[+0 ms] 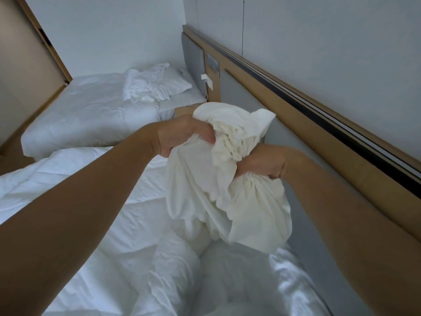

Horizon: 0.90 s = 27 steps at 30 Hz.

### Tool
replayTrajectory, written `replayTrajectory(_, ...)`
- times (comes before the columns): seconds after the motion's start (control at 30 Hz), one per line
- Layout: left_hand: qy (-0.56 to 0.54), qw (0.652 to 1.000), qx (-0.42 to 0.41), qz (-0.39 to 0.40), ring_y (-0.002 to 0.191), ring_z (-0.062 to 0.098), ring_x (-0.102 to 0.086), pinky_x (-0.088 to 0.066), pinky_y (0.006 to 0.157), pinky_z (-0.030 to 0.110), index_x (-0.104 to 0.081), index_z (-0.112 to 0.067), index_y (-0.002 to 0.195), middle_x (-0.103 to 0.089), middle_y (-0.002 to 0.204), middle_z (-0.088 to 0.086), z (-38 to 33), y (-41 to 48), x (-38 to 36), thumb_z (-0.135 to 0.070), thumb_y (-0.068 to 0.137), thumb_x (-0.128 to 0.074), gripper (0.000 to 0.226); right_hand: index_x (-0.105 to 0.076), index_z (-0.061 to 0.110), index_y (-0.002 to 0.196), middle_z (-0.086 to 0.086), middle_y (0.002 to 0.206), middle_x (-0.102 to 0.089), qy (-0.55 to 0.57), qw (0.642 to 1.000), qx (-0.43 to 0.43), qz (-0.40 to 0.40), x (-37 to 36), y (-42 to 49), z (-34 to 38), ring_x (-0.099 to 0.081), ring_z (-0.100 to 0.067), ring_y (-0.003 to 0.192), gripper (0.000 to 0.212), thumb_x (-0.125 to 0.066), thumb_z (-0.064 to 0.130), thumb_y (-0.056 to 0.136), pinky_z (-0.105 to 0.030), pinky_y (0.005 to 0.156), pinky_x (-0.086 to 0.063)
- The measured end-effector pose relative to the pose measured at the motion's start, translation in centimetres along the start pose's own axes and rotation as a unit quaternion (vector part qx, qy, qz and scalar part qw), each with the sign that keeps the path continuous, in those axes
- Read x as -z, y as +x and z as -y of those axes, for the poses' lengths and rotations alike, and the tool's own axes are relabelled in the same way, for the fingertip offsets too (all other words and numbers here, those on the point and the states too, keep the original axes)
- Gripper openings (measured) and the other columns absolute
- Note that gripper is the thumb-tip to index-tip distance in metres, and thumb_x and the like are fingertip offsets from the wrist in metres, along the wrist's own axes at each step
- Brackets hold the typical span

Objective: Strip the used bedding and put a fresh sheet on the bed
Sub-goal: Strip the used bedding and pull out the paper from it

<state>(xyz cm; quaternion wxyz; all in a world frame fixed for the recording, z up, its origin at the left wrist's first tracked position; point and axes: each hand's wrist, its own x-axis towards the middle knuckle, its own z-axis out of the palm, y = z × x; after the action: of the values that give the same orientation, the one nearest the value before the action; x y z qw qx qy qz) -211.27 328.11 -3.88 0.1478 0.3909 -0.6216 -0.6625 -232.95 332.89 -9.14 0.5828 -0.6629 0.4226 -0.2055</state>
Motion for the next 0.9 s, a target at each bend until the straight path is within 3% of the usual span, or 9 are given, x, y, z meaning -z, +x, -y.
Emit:
replayTrajectory(0.1,0.058,0.995,0.068,0.042,0.109,0.030,-0.070,-0.060,0.085,0.040,-0.079,-0.020,0.108,-0.072,0.120,0.012,0.6,-0.6,0.2,-0.021,0.064,-0.082,0.044,-0.061,0.025,0.111,0.020,0.076,-0.066,-0.067,0.992,0.043,-0.099,0.6,0.2,0.9,-0.060,0.021,0.064,0.036,-0.062,-0.005,0.092,0.000,0.059,-0.043)
replayTrajectory(0.23,0.135,0.983,0.084,0.087,0.112,0.028,-0.070,-0.059,0.092,0.041,-0.074,-0.019,0.116,-0.072,0.122,0.009,1.9,-0.7,-1.1,-0.012,0.072,-0.083,0.046,-0.052,0.032,0.094,0.025,0.083,-0.055,-0.151,0.967,0.095,-0.184,1.2,0.4,2.4,-0.059,0.015,0.068,0.038,-0.062,-0.004,0.091,0.004,0.059,-0.039)
replayTrajectory(0.33,0.114,0.989,0.047,0.084,0.111,0.022,-0.070,-0.059,0.085,0.031,-0.073,-0.021,0.116,-0.073,0.121,0.005,1.6,-0.8,-0.9,-0.005,0.076,-0.076,0.043,-0.053,0.043,0.094,0.036,0.081,-0.065,-0.131,0.966,0.135,-0.179,0.9,0.0,3.6,-0.061,0.017,0.083,0.033,-0.067,0.015,0.086,0.006,0.065,-0.038)
replayTrajectory(0.43,0.073,0.994,0.002,0.086,0.114,0.020,-0.069,-0.058,0.085,0.030,-0.070,-0.021,0.120,-0.073,0.122,0.002,0.4,-1.3,0.1,0.000,0.080,-0.069,0.044,-0.053,0.042,0.094,0.050,0.076,-0.058,-0.098,0.971,0.148,-0.159,0.8,-0.1,4.4,-0.054,0.030,0.076,0.029,-0.064,0.022,0.075,0.003,0.061,-0.042)
replayTrajectory(0.6,0.011,0.997,-0.010,0.073,0.115,0.025,-0.068,-0.059,0.086,0.036,-0.066,-0.015,0.125,-0.071,0.124,0.007,-0.2,-1.4,0.9,0.001,0.083,-0.062,0.045,-0.057,0.039,0.100,0.036,0.081,-0.068,-0.096,0.975,0.138,-0.142,2.2,1.0,4.1,-0.059,0.025,0.081,0.038,-0.073,0.014,0.077,0.001,0.065,-0.044)
replayTrajectory(0.67,0.015,0.998,0.003,0.057,0.112,0.026,-0.069,-0.060,0.085,0.038,-0.067,-0.013,0.124,-0.071,0.123,0.008,-0.1,-1.3,1.0,-0.002,0.081,-0.064,0.044,-0.063,0.020,0.112,0.021,0.084,-0.065,-0.087,0.975,0.127,-0.162,2.6,1.5,3.9,-0.060,0.022,0.073,0.035,-0.064,-0.006,0.089,-0.001,0.068,-0.045)
replayTrajectory(0.73,0.024,0.999,0.028,0.035,0.108,0.027,-0.069,-0.060,0.085,0.038,-0.068,-0.011,0.123,-0.071,0.122,0.011,0.0,-1.1,0.9,-0.009,0.079,-0.067,0.043,-0.059,-0.001,0.123,0.005,0.087,-0.062,-0.117,0.969,0.119,-0.181,2.7,1.7,4.0,-0.065,0.002,0.071,0.037,-0.061,-0.007,0.086,-0.020,0.077,-0.053)
replayTrajectory(0.8,0.033,0.996,0.067,0.041,0.103,0.027,-0.071,-0.060,0.083,0.037,-0.073,-0.013,0.117,-0.072,0.118,0.012,-0.1,-1.1,0.9,-0.016,0.079,-0.068,0.038,-0.060,-0.001,0.122,-0.013,0.103,-0.069,-0.139,0.965,0.123,-0.186,2.6,1.9,4.4,-0.066,-0.027,0.090,0.042,-0.065,-0.001,0.080,-0.041,0.088,-0.054)
replayTrajectory(0.9,0.063,0.990,0.099,0.077,0.103,0.027,-0.072,-0.061,0.080,0.038,-0.081,-0.020,0.102,-0.074,0.115,0.010,-0.6,-1.6,1.5,-0.011,0.076,-0.071,0.030,-0.068,0.015,0.115,0.005,0.112,-0.074,-0.110,0.973,0.123,-0.160,3.0,2.0,4.3,-0.067,-0.013,0.108,0.033,-0.066,-0.003,0.088,-0.025,0.086,-0.054)
